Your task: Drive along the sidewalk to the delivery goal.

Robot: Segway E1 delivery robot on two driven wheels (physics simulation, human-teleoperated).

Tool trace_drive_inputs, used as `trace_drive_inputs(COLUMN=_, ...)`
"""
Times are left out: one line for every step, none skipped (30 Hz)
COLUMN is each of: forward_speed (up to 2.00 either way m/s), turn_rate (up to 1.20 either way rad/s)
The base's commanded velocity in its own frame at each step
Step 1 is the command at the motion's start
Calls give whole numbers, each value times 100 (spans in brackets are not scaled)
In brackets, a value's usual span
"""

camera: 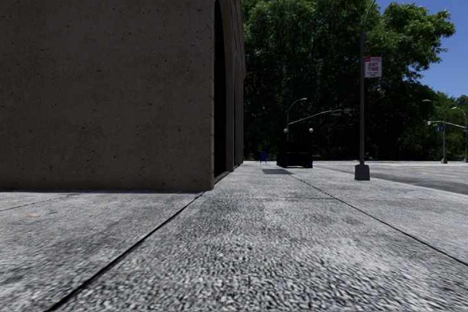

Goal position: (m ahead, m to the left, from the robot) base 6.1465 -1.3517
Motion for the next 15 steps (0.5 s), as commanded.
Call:
trace_drive_inputs(forward_speed=200, turn_rate=-10)
trace_drive_inputs(forward_speed=200, turn_rate=-29)
trace_drive_inputs(forward_speed=200, turn_rate=-52)
trace_drive_inputs(forward_speed=200, turn_rate=-120)
trace_drive_inputs(forward_speed=200, turn_rate=-120)
trace_drive_inputs(forward_speed=200, turn_rate=-120)
trace_drive_inputs(forward_speed=200, turn_rate=-120)
trace_drive_inputs(forward_speed=200, turn_rate=-81)
trace_drive_inputs(forward_speed=200, turn_rate=-65)
trace_drive_inputs(forward_speed=200, turn_rate=-39)
trace_drive_inputs(forward_speed=200, turn_rate=-2)
trace_drive_inputs(forward_speed=200, turn_rate=-2)
trace_drive_inputs(forward_speed=200, turn_rate=0)
trace_drive_inputs(forward_speed=200, turn_rate=0)
trace_drive_inputs(forward_speed=200, turn_rate=0)
